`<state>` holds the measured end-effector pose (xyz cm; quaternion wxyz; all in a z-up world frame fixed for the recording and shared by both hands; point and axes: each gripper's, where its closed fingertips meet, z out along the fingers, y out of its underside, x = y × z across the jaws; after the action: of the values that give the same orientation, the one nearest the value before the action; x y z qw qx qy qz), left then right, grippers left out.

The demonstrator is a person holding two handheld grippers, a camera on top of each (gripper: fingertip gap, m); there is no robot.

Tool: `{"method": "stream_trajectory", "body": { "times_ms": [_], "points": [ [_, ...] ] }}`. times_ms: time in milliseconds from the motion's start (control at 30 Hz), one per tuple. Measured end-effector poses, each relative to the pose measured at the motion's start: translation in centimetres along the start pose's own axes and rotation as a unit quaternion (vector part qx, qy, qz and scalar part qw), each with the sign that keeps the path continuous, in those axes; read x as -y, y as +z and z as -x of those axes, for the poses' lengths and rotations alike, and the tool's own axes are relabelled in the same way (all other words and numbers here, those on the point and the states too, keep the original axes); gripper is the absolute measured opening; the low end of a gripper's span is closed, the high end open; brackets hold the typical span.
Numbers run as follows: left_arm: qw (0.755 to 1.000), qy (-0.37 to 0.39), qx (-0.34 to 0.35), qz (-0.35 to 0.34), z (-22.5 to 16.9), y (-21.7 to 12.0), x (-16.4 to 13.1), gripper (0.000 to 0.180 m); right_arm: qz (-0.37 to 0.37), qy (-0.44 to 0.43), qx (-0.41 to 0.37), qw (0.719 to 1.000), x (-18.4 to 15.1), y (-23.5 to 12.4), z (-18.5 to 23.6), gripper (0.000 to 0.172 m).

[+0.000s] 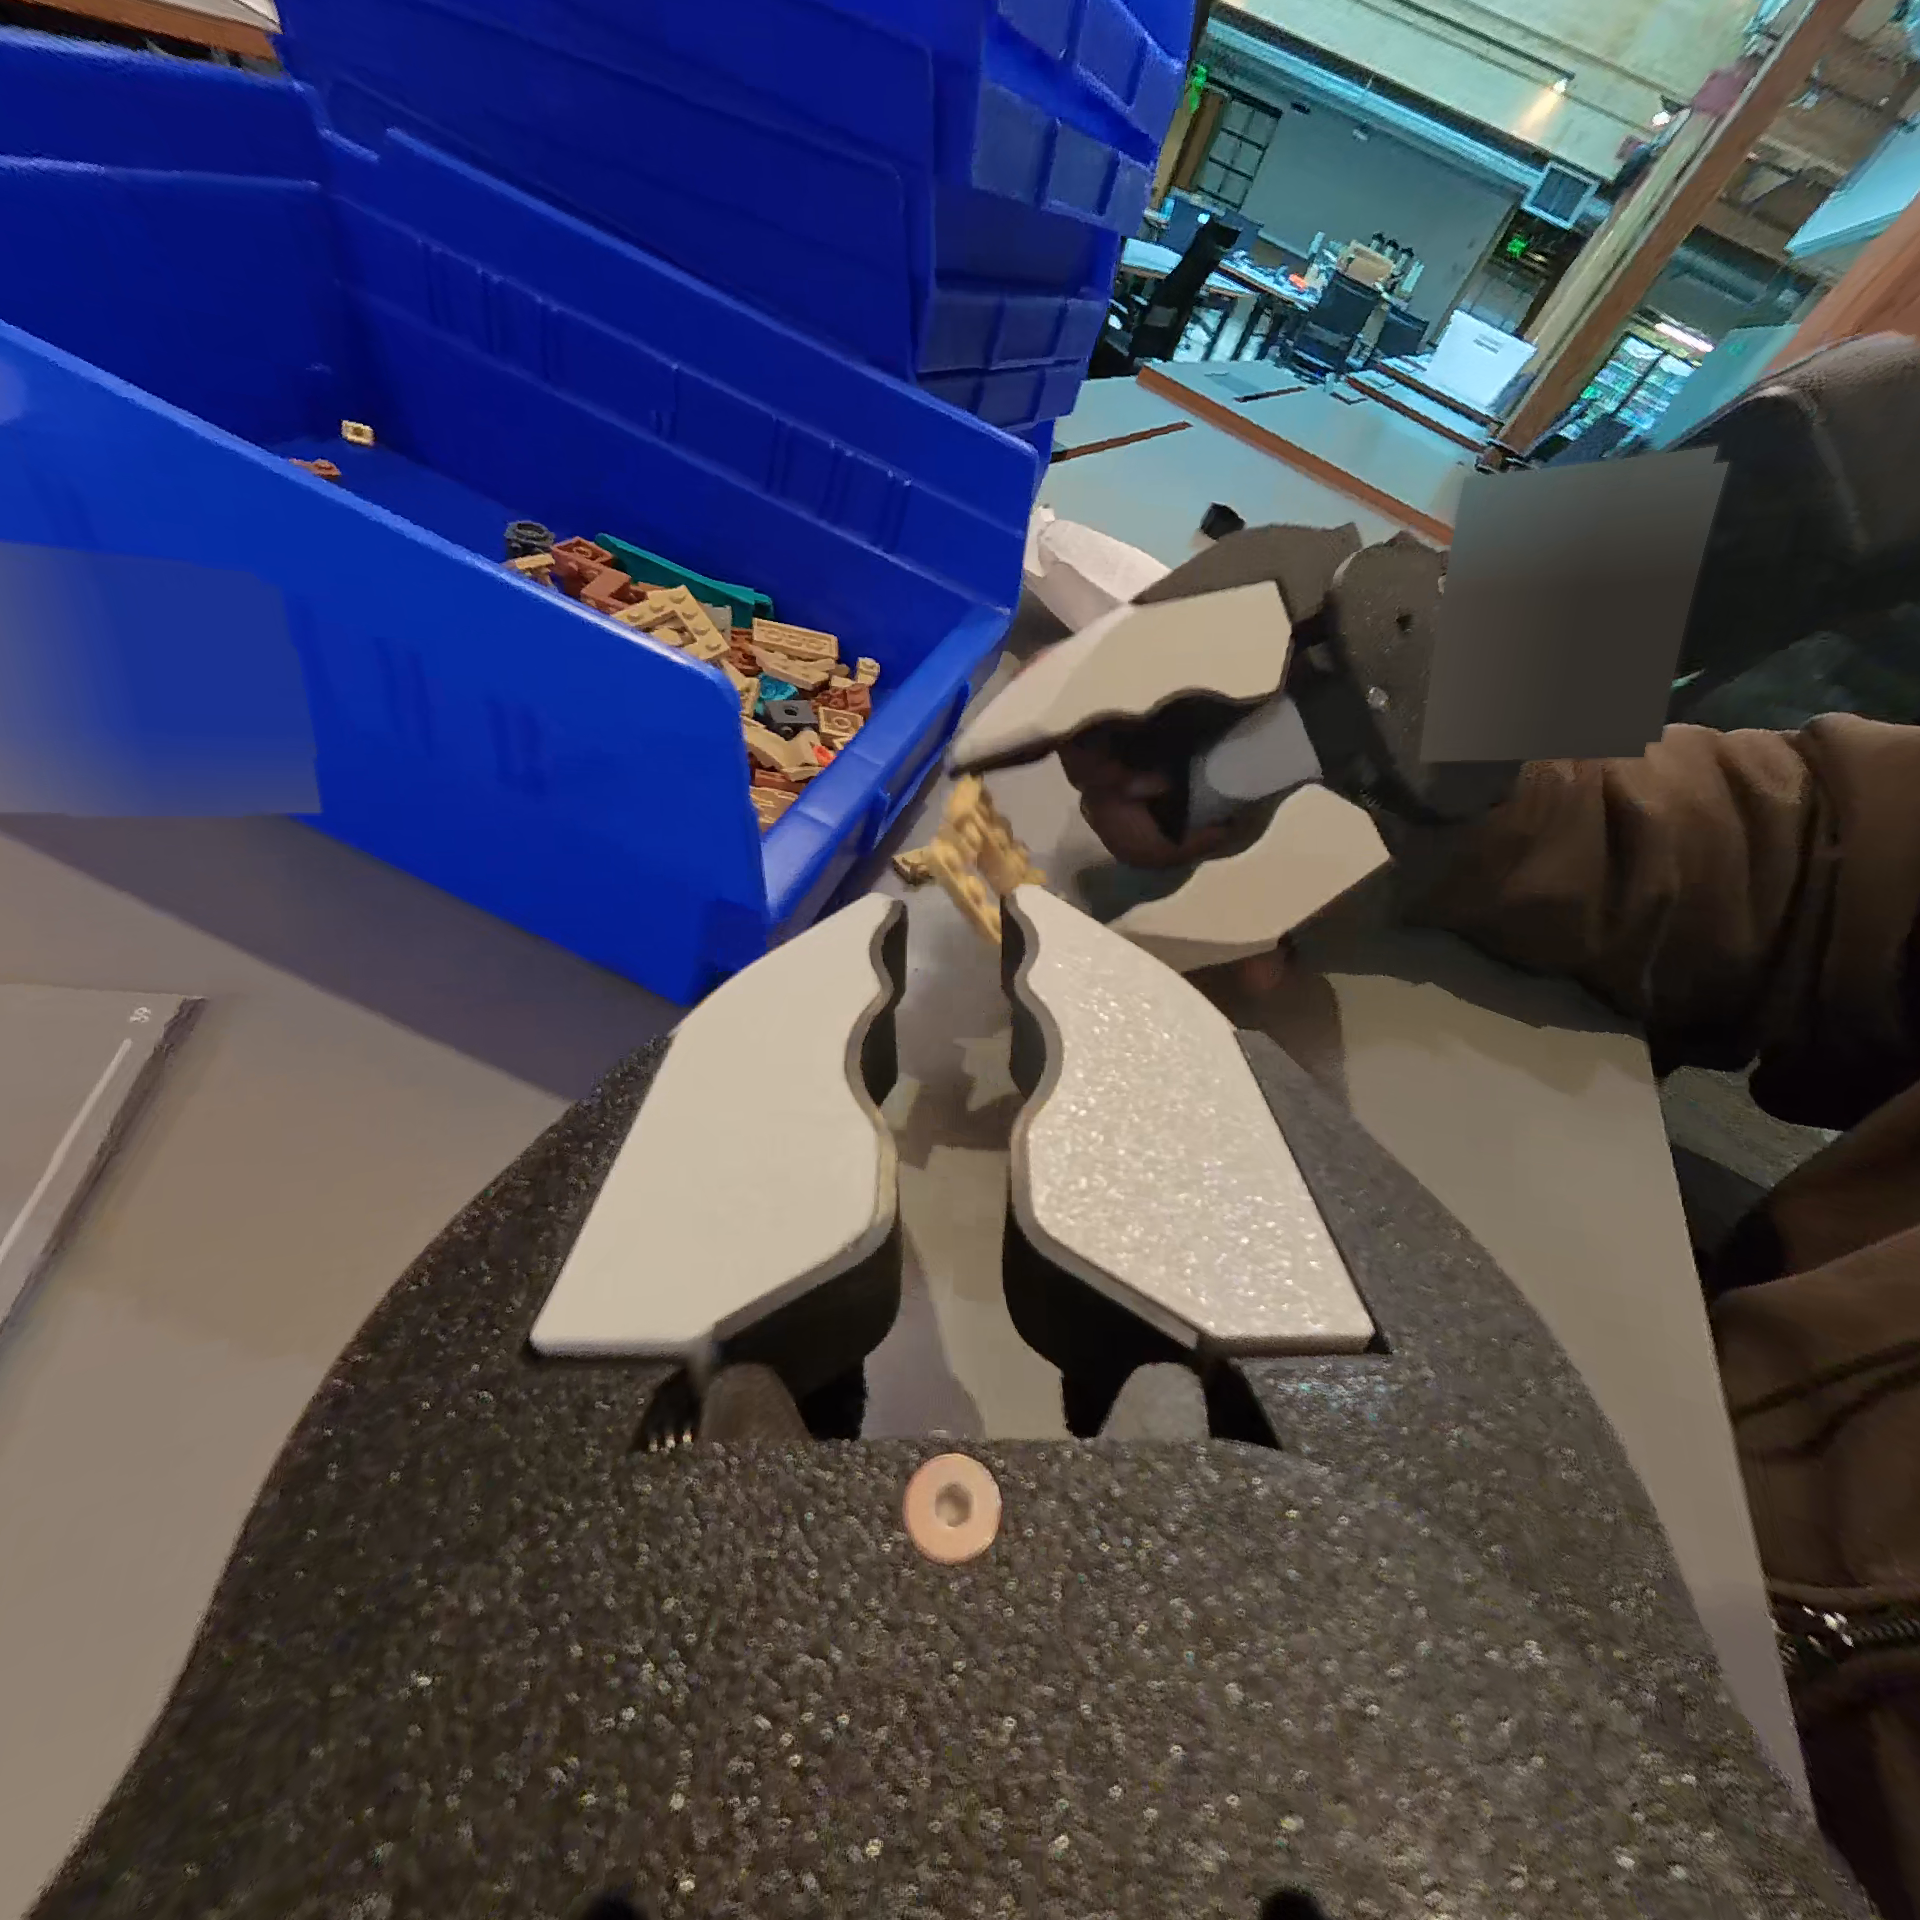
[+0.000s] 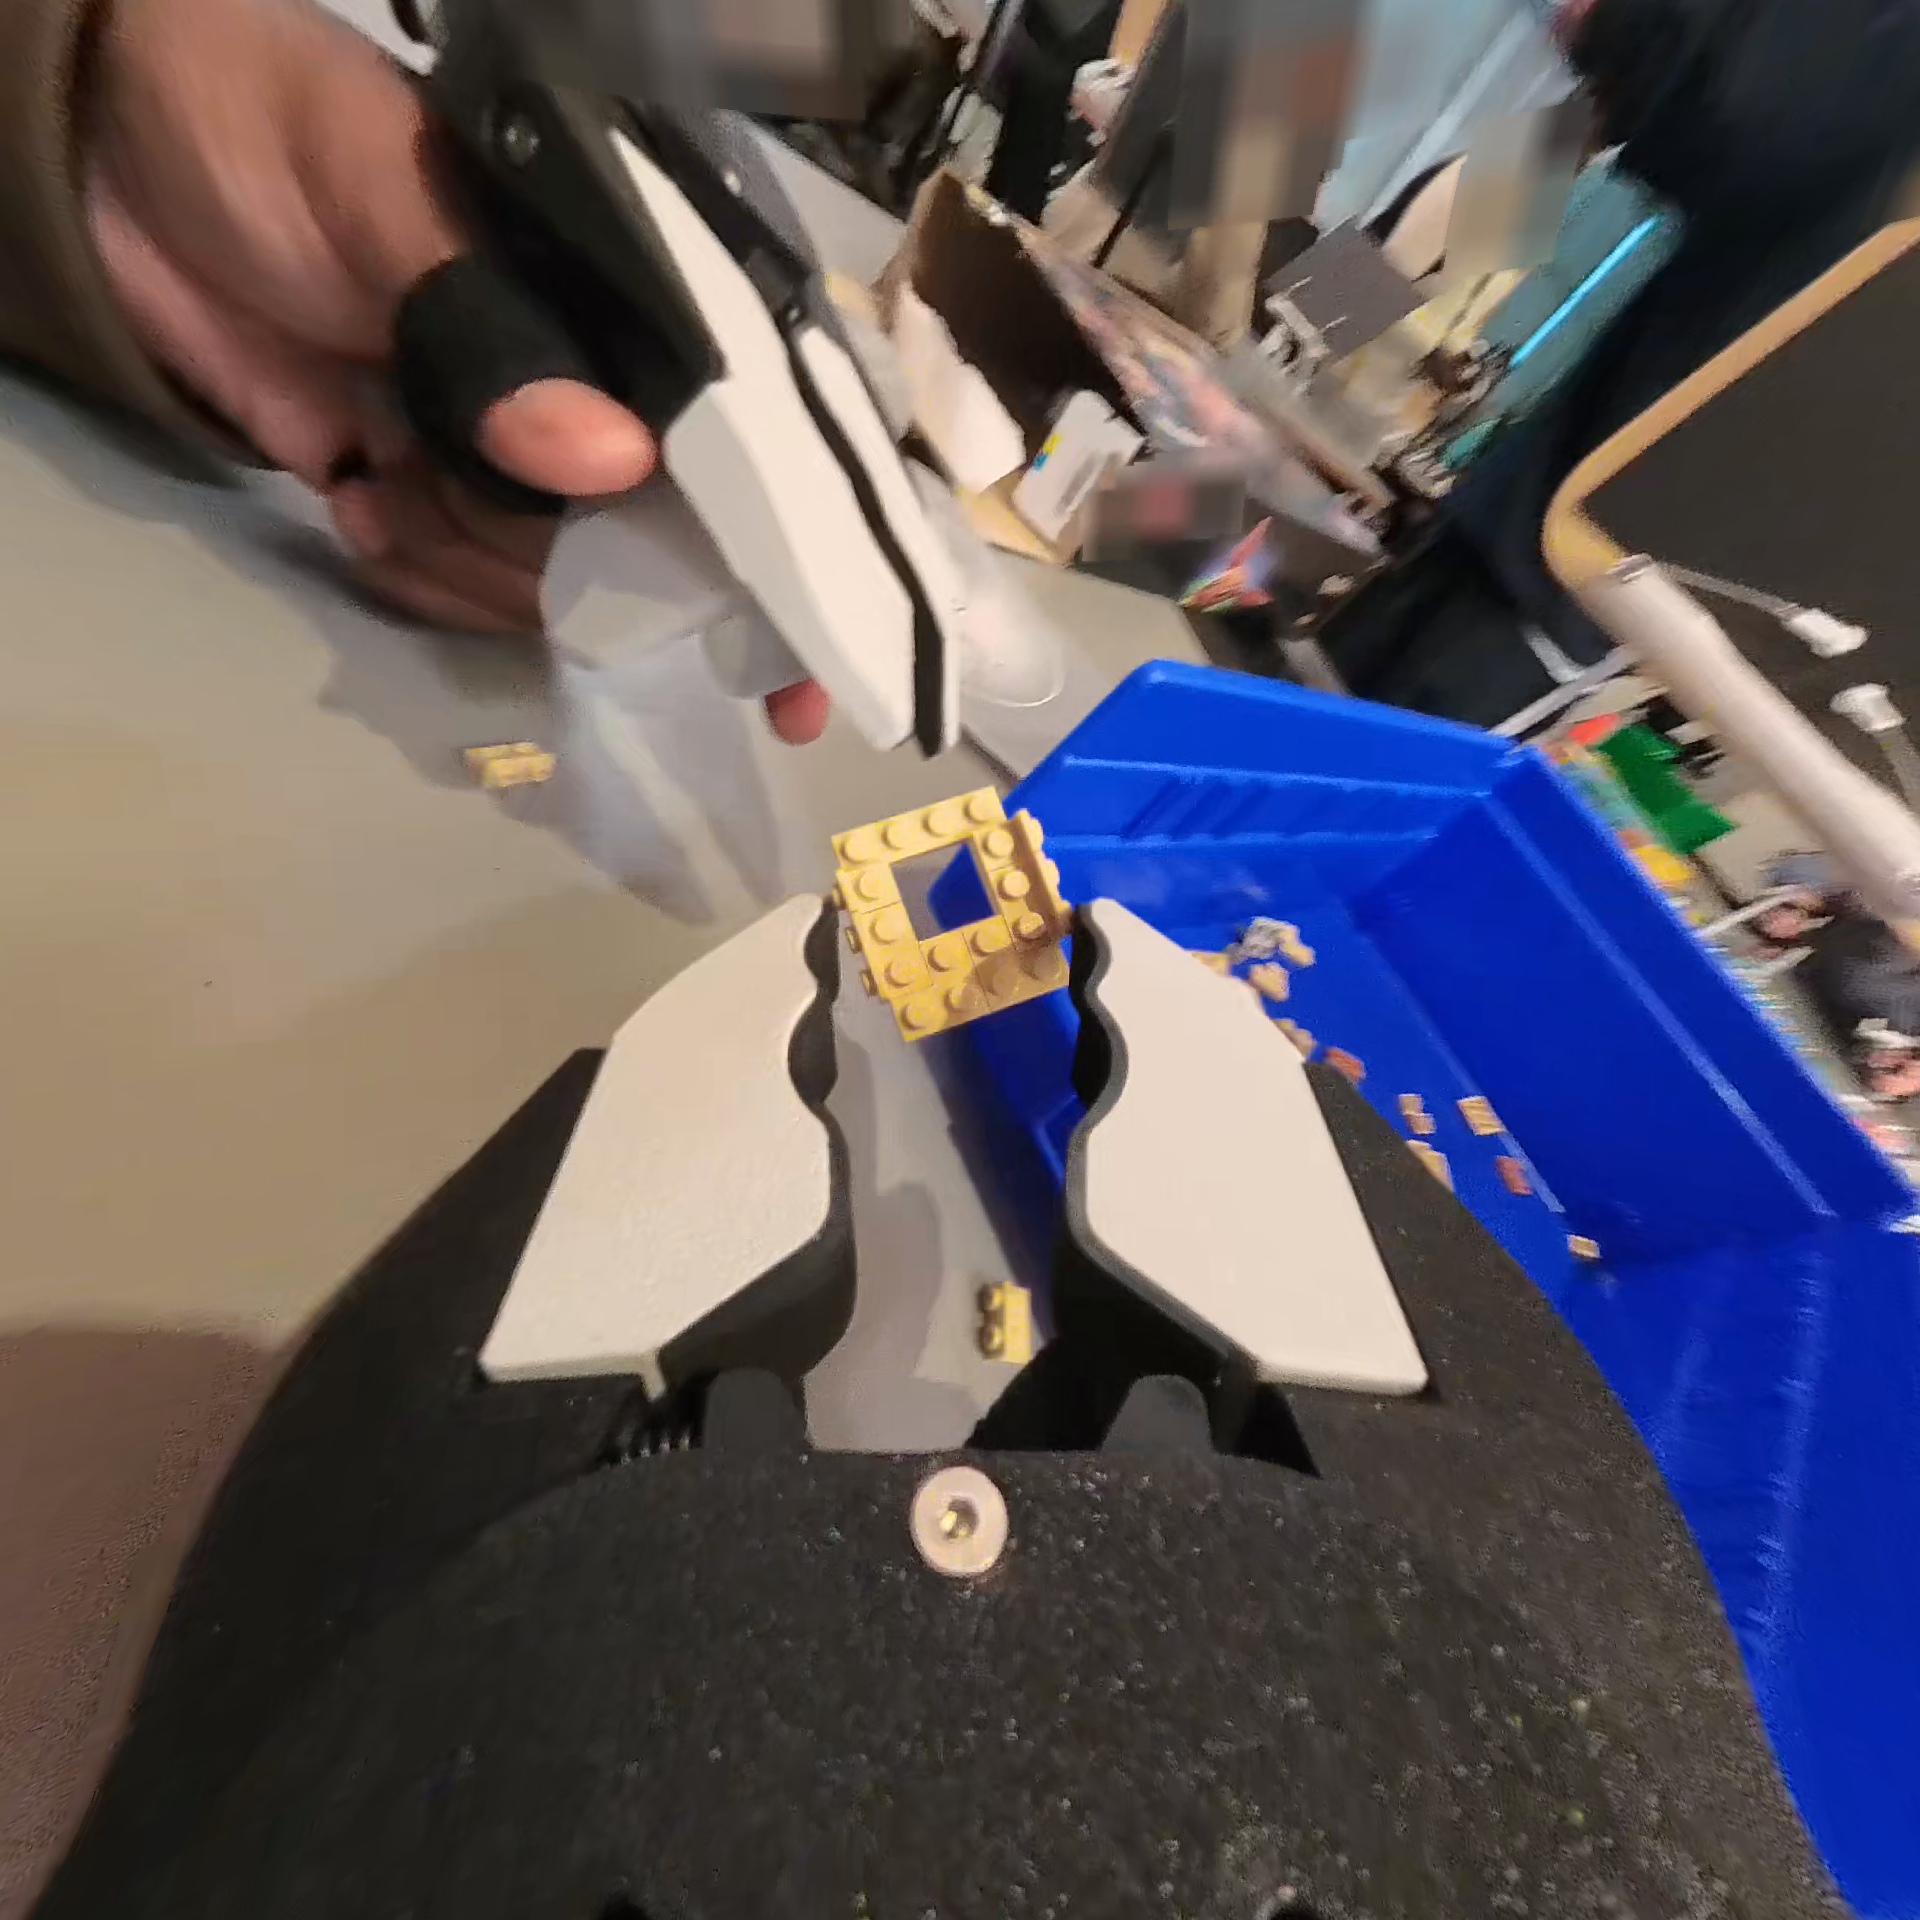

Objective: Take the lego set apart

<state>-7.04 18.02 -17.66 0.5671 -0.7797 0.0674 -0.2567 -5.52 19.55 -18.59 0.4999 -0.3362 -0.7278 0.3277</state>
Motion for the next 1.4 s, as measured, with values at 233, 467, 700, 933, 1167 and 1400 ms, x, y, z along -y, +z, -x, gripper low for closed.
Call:
{"method": "stream_trajectory", "body": {
  "times_ms": [233, 467, 700, 933, 1167, 1400],
  "points": [
    [0.999, -0.015, -0.032, 0.007, -1.1, 0.6, -0.6, 0.016, -0.032, -0.066, -0.059, 0.996, 1.8, -0.2, 0.0, 0.043],
    [0.994, -0.076, -0.072, -0.027, -1.5, 0.3, 0.4, 0.016, -0.052, -0.078, -0.088, 0.992, 2.5, -0.6, -0.6, 0.042],
    [0.990, -0.099, -0.097, -0.040, -2.0, 0.2, 0.7, 0.013, -0.071, -0.101, -0.088, 0.988, 3.3, -0.6, 0.2, 0.042],
    [0.999, 0.029, 0.007, -0.018, -0.6, -0.1, 0.5, 0.004, -0.036, -0.171, -0.099, 0.980, 2.2, -0.5, 0.4, 0.035],
    [0.977, 0.191, 0.084, 0.044, -0.8, 0.5, -0.8, 0.004, -0.023, -0.253, -0.143, 0.957, 3.2, -0.5, 0.3, 0.021],
    [0.965, 0.234, 0.099, 0.065, -0.9, 0.7, -1.3, 0.004, 0.007, -0.279, -0.133, 0.951, 2.5, 0.0, 0.8, 0.007]
  ]
}}
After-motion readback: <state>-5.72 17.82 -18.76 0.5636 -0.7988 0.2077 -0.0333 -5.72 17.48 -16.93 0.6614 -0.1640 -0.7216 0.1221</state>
